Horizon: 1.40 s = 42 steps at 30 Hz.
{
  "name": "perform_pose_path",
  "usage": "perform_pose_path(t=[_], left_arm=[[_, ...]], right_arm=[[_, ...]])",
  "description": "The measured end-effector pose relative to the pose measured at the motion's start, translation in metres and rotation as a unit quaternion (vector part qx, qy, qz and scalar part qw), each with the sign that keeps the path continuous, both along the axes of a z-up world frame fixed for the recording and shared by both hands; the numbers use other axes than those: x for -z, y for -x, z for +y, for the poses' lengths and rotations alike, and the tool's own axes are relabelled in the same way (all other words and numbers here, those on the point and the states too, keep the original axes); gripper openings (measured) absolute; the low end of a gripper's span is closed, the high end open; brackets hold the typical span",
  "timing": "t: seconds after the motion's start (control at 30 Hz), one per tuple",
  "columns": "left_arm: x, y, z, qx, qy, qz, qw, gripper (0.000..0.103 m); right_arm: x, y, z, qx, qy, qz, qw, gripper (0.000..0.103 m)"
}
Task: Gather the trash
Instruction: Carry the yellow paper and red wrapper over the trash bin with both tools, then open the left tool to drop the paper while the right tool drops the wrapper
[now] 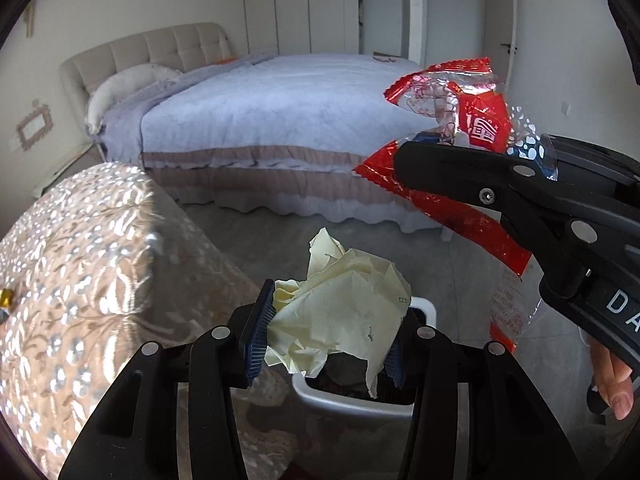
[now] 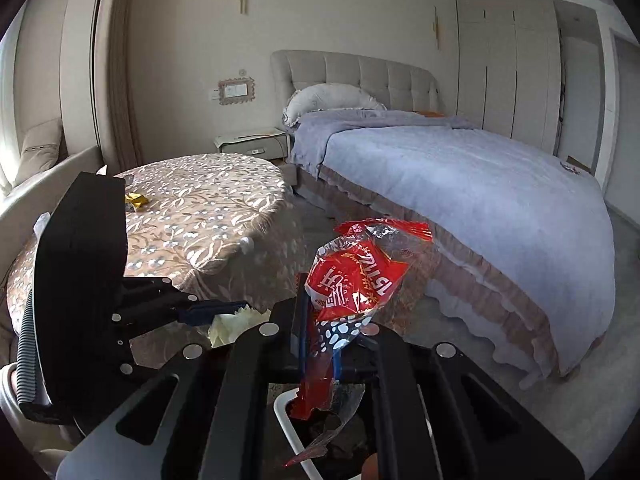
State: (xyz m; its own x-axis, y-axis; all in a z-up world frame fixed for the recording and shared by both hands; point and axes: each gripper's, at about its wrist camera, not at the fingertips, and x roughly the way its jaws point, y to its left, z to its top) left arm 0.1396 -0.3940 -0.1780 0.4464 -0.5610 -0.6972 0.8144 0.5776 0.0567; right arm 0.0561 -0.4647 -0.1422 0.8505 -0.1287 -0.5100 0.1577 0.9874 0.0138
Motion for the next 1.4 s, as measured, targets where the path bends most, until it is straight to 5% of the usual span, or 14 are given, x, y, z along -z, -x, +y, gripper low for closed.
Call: perform_pose_path(t=[0.53,0.83,0.97,1.03,1.1,1.4], left_arm=[[0.096,-0.03,-0.064,0.054,-0.077,0.071,0.993,0.047],[0.154,-0.046,-0.084,0.068,-0.112,0.112,0.985,0.047],[0.177,-0.05,-0.088,0.077,-0.13,0.135,0.9794,0.047],[0.186,-0.049,-0.09,0.084,-0.135,0.152,0.9756,0.055],[0.195,-0.049,-0.092,0.088,-0.137,0.163,0.9731,0.098],[0.191,-0.033,-0.093,0.108,-0.157,0.131,0.9729,0.098]], right_arm=[[0.102,-0.031,-0.072,0.016,-0.091,0.105,0.99,0.01],[0.176,-0.045,-0.092,0.029,-0.139,0.18,0.973,0.01],[0.219,-0.051,-0.109,0.029,-0.208,0.213,0.954,0.01],[0.23,-0.052,-0.113,0.037,-0.219,0.224,0.949,0.01],[0.234,-0.05,-0.112,0.041,-0.213,0.231,0.948,0.01],[0.226,-0.057,-0.107,0.027,-0.191,0.229,0.954,0.01]])
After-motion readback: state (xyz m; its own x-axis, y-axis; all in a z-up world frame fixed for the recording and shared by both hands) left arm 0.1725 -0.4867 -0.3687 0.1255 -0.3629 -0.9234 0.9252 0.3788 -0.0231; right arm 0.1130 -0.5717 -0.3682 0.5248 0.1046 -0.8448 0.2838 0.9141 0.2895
